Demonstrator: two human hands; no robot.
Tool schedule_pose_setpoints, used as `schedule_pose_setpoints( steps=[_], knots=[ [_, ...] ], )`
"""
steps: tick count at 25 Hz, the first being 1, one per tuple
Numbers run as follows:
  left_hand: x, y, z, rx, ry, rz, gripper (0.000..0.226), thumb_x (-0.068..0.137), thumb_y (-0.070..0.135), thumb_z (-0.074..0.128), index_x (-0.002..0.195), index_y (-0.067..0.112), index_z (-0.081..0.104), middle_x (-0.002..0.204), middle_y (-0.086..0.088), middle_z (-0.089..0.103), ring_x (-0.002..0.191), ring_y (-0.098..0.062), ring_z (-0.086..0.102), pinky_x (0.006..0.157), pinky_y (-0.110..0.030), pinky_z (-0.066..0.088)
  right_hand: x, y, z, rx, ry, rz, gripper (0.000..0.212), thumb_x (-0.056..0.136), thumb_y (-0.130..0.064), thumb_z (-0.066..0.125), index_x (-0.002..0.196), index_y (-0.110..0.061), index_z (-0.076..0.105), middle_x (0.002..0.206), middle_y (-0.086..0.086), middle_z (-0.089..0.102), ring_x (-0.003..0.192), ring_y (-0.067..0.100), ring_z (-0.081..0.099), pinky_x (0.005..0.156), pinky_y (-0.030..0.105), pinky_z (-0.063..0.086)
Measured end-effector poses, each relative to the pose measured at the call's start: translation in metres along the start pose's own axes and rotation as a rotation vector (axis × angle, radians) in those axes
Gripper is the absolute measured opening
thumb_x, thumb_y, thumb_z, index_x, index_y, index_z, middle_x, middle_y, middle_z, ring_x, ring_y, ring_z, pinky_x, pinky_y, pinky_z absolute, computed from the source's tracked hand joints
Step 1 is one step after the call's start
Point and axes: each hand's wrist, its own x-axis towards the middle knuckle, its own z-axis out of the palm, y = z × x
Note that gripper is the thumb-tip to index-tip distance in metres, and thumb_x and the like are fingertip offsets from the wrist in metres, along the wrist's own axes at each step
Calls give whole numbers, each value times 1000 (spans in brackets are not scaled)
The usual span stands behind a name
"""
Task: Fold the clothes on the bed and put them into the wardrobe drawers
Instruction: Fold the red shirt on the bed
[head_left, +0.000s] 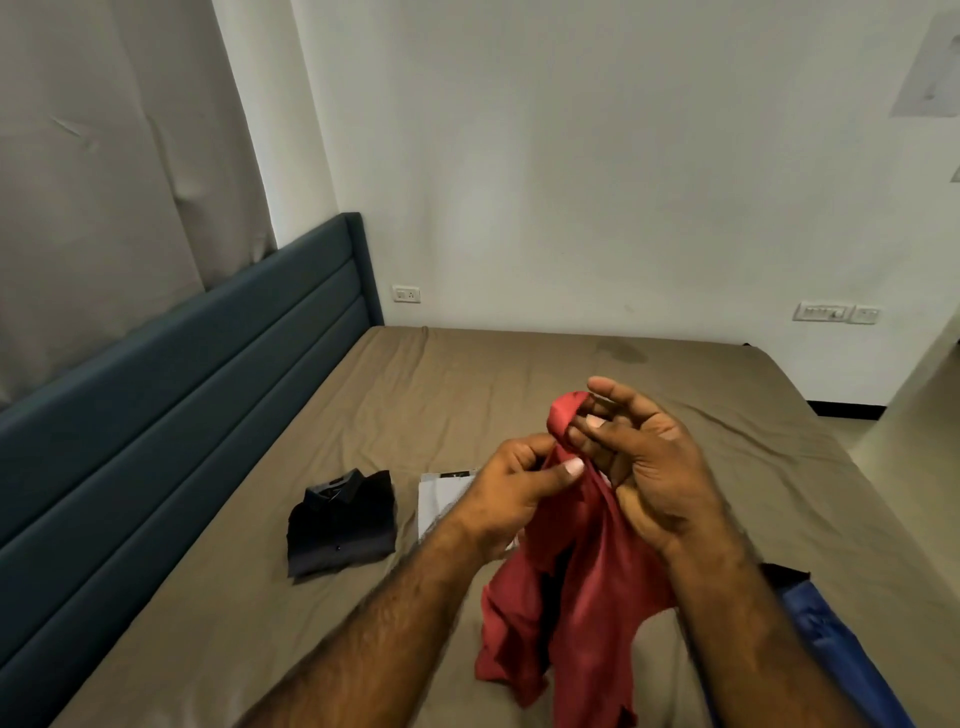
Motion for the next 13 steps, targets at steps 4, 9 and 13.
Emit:
schedule_pose_setpoints(
  steps=[4,9,13],
  knots=[
    [-5,6,-5,-144,77,8,20,104,7,58,119,-5,64,97,-12,72,85,-20,70,79,-28,59,-7,4,-7,-693,133,-211,10,88,-14,83,96,-17,78,85,8,77,76,17,73,73,35,61],
    [-8,10,-21,37,-45,85,22,105,4,55,107,-17,56,95,-20,64,88,-32,63,85,-36,56,-12,14,-2,-714,37,61,37,85,-45,80,78,-9,77,73,11,73,64,22,66,62,36,57],
    [-18,19,-31,84,-80,-1,12,100,7,56,92,-1,61,79,-3,63,72,-10,59,70,-20,49,-12,14,-8,-432,-75,331,22,90,-24,75,83,-4,74,78,15,66,62,18,57,54,27,49]
  ],
)
